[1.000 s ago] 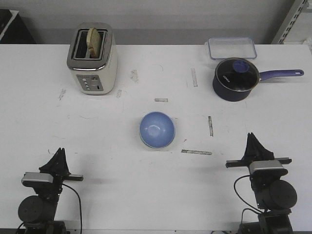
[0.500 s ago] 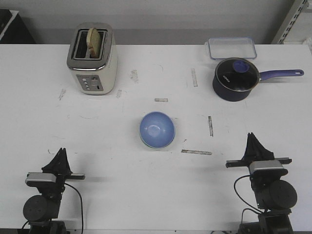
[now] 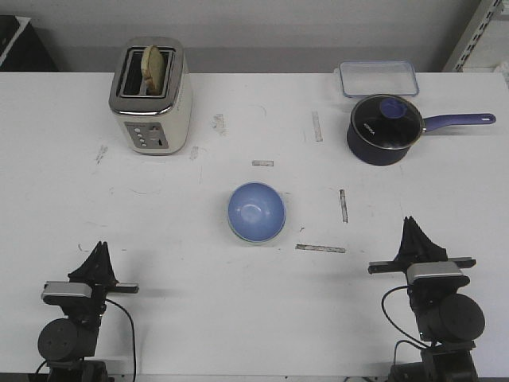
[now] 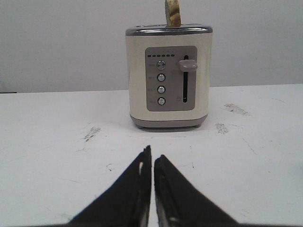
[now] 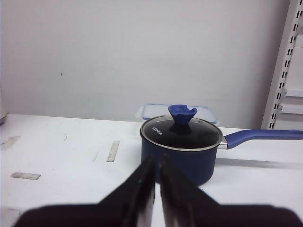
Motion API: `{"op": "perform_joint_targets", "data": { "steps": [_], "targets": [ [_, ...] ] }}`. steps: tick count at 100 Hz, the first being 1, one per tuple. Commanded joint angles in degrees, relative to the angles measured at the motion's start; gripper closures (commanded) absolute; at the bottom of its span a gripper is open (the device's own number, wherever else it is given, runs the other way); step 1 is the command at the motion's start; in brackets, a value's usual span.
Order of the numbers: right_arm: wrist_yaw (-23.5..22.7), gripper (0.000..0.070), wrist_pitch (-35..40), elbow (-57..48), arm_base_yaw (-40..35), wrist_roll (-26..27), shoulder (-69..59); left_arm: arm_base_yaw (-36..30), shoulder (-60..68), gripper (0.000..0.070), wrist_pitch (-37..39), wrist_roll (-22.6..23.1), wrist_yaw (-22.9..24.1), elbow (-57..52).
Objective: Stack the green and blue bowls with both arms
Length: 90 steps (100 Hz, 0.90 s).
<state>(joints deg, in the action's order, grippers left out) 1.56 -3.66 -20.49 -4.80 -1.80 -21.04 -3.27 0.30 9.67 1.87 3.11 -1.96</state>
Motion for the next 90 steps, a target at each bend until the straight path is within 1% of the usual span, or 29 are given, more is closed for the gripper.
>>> {"op": "perform_joint_targets", "data": {
  "steps": [1, 21, 29, 41, 47, 60, 74, 90],
  "targets": [
    [-0.04, 0.0693, -0.59, -0.44, -0.04, -0.61, 0.07, -0.11, -0.11, 0.0699, 0.70, 0.28, 0.15, 1.22],
    [0.00, 0.0693, -0.61, -0.44, -0.04, -0.61, 0.07, -0.11, -0.11, 0.0699, 0.70, 0.28, 0.15, 1.22],
    [2.71, 0.0693, 2.58, -0.35, 0.61, -0.66, 1.38, -0.11, -0.11, 0.0699, 0.70, 0.28, 0.15, 1.22],
    [0.07, 0.0693, 3.17, 1.40, 2.47, -0.63, 4.11, -0.11, -0.11, 0.0699, 0.70, 0.28, 0.15, 1.22],
    [-0.66, 0.0693, 2.12, 3.23, 3.08, -0.61, 5.92, -0.11, -0.11, 0.0699, 0.70, 0.28, 0.15, 1.22],
    [-0.79, 0.0693, -0.20, 8.11, 3.72, -0.61, 10.49, -0.11, -0.11, 0.0699, 0.70, 0.28, 0.15, 1.22],
    [-1.16, 0.0693, -0.28, 13.55, 3.76, -0.55, 14.58, -0.11, -0.11, 0.0699, 0.70, 0.28, 0.15, 1.22],
    [-1.09, 0.0693, -0.42, 17.46, 3.76, -0.31, 17.75, -0.11, -0.11, 0.0699, 0.70, 0.28, 0.15, 1.22]
  ]
}}
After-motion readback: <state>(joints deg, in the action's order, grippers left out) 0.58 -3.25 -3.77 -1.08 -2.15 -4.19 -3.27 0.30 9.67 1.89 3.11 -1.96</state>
